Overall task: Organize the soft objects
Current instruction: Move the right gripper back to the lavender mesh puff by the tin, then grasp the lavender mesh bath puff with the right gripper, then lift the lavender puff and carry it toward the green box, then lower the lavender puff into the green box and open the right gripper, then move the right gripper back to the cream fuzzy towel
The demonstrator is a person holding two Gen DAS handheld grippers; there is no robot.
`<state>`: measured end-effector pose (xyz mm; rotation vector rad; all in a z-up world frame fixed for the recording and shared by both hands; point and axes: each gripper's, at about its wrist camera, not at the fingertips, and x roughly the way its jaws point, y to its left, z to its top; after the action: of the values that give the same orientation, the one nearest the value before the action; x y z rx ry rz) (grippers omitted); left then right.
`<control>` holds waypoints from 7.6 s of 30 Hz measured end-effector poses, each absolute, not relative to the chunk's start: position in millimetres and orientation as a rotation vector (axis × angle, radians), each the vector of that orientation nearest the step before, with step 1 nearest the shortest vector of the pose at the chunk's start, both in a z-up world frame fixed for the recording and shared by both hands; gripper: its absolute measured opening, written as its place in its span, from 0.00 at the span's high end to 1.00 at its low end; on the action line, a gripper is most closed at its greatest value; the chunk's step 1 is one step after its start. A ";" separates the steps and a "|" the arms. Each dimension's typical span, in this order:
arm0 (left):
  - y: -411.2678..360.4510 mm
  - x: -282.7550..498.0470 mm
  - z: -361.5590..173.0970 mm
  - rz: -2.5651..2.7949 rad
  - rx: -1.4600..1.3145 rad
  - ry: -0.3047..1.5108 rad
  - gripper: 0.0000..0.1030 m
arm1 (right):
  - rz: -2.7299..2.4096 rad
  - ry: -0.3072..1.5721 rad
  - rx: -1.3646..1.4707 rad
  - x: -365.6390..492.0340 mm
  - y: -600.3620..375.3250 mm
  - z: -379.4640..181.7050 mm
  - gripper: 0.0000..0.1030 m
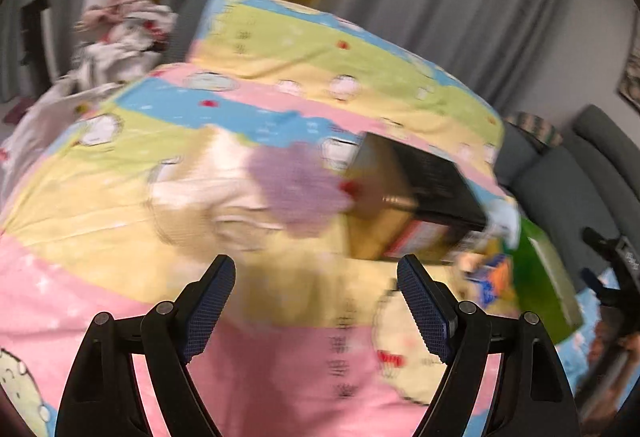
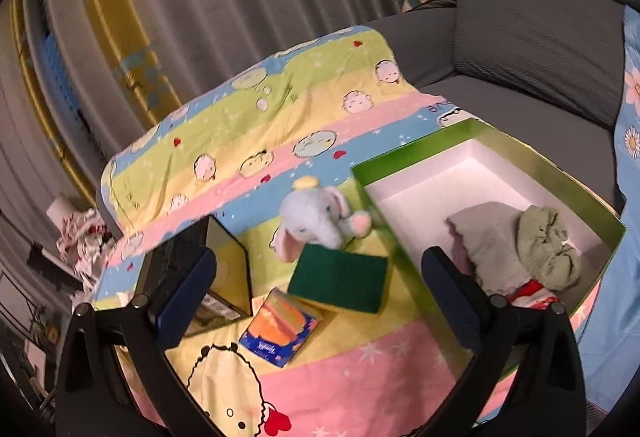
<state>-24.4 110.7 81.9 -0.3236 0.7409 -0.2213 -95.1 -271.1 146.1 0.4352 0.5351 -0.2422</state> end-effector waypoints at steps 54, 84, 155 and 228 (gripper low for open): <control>223.0 -31.0 70.6 -0.033 -0.478 0.839 0.20 | 0.349 0.904 0.056 38.9 16.3 126.4 0.91; 112.0 -60.3 47.1 -0.454 -0.303 1.075 0.20 | 0.366 1.021 0.382 -53.1 -92.3 78.3 0.22; -304.7 -31.8 125.4 -1.143 0.096 0.750 0.69 | -0.228 0.491 0.783 -122.4 -412.3 119.4 0.75; -99.2 -31.9 154.6 -0.651 -0.069 0.798 0.20 | -0.332 0.463 0.627 -130.5 -365.2 153.6 0.04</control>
<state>-31.9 -99.2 154.6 -0.0687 0.7980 -0.6510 -130.5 -365.2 153.6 0.6272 0.4632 -0.3316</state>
